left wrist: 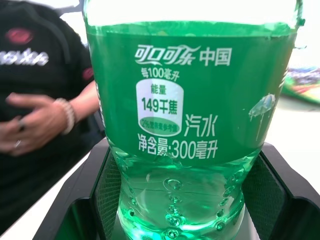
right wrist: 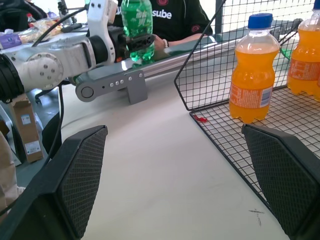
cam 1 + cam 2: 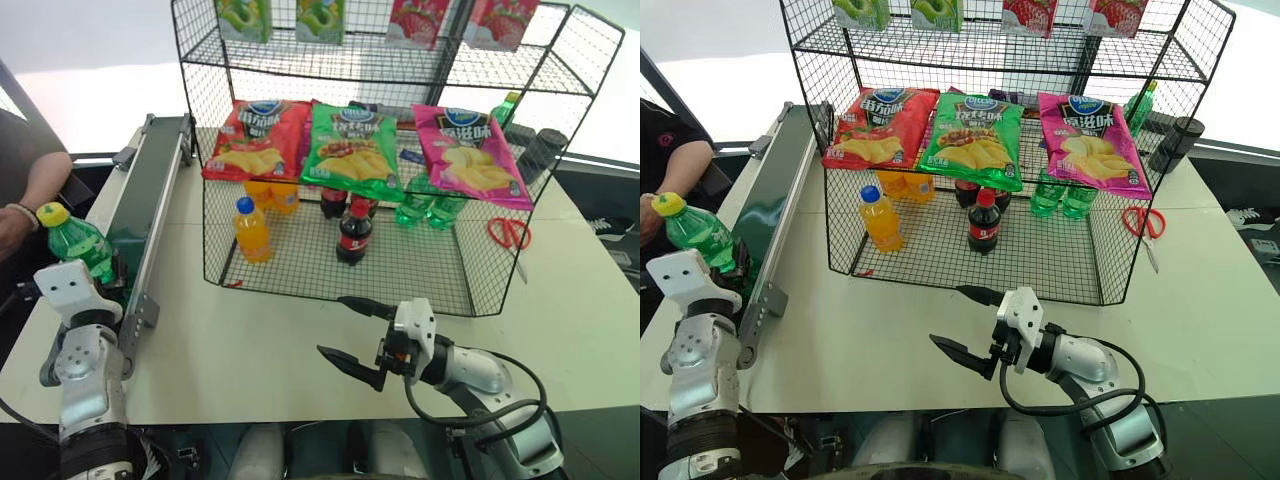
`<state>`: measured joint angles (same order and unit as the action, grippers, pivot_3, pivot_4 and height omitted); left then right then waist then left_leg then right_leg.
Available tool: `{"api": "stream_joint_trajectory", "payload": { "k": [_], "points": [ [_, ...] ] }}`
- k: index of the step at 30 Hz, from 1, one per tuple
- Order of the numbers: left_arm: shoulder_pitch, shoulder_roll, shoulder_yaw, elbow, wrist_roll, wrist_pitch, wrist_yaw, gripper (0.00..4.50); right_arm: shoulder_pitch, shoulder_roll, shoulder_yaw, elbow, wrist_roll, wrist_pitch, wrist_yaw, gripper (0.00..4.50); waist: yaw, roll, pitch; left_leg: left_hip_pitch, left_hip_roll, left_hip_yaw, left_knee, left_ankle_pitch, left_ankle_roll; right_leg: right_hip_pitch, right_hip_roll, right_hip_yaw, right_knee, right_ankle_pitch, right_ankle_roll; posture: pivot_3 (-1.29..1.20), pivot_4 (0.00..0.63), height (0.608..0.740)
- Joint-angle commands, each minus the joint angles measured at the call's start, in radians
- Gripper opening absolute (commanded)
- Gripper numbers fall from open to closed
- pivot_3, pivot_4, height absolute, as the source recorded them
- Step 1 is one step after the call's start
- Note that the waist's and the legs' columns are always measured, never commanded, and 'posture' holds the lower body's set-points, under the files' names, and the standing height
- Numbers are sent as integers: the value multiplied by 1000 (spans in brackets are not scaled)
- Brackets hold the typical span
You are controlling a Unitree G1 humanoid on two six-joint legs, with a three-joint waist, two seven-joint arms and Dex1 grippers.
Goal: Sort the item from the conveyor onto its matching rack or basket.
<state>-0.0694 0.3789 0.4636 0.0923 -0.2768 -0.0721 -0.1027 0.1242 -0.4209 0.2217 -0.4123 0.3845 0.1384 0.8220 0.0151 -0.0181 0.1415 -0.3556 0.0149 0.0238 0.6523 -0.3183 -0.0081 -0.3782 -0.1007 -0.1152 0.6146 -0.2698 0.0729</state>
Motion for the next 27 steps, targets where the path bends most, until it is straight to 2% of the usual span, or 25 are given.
{"api": "stream_joint_trajectory", "payload": {
  "k": [1, 7, 12, 16, 20, 27],
  "points": [
    [-27, 49, -27, -192, -64, 13, -98, 2912, 10, -2, -16, -1, 2, -36, 7, 4500, 0, 0, 0, 0, 0, 0, 0, 0, 0, 0, -1, 0, 0, 0, 0, 0, 150, 732],
    [-17, 105, -150, -402, -194, 178, -281, 2912, 22, 1, -53, 0, -4, -54, -25, 4500, -1, 3, 2, 0, -1, 1, 0, 0, 0, 1, -2, 0, -1, 0, 0, 0, 150, 732],
    [-13, 145, -292, -457, -214, 252, -451, 2912, -37, 7, -115, 10, 51, 0, -51, 4500, -5, 7, 4, 1, -1, 1, 0, 0, 0, 1, -1, 0, -1, 0, 0, 0, 150, 732],
    [-27, 141, -453, -435, -165, 232, -594, 2912, -91, 16, -132, -36, 93, 83, -91, 4500, -2, 10, 5, 0, -1, 1, 0, 0, 0, 0, 0, 0, -1, 0, 0, 0, 150, 732],
    [-106, 95, -580, -363, -129, 196, -700, 2912, -135, 19, -127, -93, 111, 158, -139, 4500, 1, 10, 6, 0, -1, 1, 0, 0, 0, 0, 1, 0, -1, 0, 0, 0, 150, 732],
    [-229, 30, -684, -213, -64, 102, -837, 2912, -134, 22, -124, -174, 142, 226, -188, 4500, -3, 11, 6, 0, -1, 1, 0, 0, 0, 0, 3, 1, -1, 0, 0, 0, 150, 732]
  ]
}}
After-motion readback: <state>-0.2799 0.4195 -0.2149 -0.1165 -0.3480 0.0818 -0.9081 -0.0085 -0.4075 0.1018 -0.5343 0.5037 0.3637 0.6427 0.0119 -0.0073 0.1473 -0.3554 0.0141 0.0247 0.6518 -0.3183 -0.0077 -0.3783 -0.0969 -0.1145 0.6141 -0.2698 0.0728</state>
